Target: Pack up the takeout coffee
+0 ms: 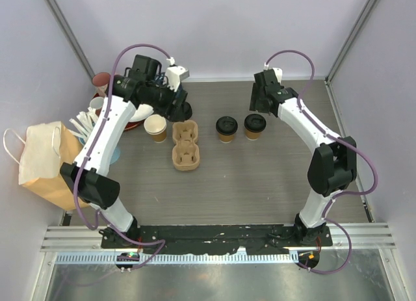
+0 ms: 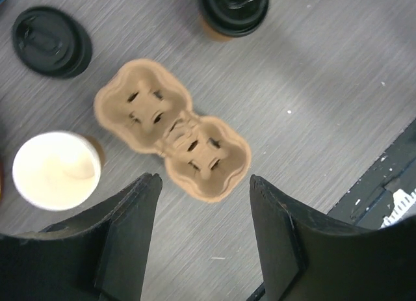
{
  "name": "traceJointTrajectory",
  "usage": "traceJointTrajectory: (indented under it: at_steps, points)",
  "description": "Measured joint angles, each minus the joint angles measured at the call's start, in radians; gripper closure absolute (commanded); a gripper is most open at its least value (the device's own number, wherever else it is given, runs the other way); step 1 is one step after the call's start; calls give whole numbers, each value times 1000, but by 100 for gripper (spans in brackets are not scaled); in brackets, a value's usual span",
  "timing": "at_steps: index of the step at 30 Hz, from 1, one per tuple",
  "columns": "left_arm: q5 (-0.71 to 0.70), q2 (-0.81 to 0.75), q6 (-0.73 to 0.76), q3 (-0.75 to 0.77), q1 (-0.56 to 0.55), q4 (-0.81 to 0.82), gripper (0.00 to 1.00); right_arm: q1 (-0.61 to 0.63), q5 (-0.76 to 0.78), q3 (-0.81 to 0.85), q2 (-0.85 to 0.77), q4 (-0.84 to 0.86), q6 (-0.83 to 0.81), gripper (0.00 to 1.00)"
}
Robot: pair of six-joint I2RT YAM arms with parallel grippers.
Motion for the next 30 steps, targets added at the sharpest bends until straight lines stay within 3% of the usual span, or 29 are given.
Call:
traceJointTrajectory:
  at_steps: [5, 13, 18, 25, 30]
  points:
    - [-77, -35, 21, 0, 83, -67, 34, 0, -42, 16, -53, -7, -16, 30]
    - [-422, -251, 40, 19, 166, -164, 23, 6, -131, -20, -204, -3, -38, 29]
    - [-597, -386, 42, 27, 281, -190, 19, 7, -170, -58, -238, 0, -57, 29]
    - [-732, -636, 46, -126, 459, -215, 12, 13, -225, -66, -237, -8, -71, 29]
    - [-834, -740, 51, -245, 509, -220, 10, 35, -237, -45, -237, -51, -90, 29]
